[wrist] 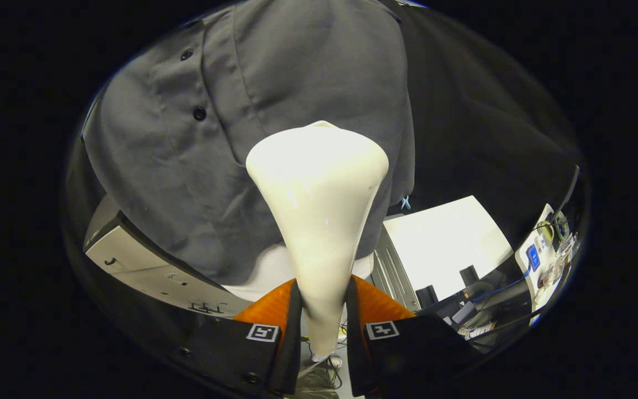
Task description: Iron the clothes twice with a garment steamer, once on the left side and once on the right side.
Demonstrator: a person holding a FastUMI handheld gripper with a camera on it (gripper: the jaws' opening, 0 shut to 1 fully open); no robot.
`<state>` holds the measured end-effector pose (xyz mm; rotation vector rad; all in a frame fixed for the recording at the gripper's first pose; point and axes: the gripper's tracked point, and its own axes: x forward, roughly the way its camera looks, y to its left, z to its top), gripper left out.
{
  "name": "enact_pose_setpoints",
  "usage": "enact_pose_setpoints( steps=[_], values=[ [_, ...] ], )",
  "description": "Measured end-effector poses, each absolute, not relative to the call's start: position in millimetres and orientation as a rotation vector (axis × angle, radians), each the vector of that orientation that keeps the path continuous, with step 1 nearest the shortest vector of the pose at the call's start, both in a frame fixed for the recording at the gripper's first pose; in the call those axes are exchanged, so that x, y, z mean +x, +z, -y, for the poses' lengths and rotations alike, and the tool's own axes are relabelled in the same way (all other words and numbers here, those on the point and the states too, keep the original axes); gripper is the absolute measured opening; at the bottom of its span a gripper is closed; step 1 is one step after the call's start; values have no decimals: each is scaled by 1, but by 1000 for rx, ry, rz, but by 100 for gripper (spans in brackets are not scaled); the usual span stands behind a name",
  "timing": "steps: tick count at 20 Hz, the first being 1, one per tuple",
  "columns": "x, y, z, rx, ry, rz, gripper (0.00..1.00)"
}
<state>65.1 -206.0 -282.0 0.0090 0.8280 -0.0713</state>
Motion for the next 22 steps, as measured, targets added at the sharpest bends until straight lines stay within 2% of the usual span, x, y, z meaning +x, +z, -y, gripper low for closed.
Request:
enact_pose_setpoints(
  steps=[22],
  values=[
    [13,-40,45,-65,-106,-324,43]
  ],
)
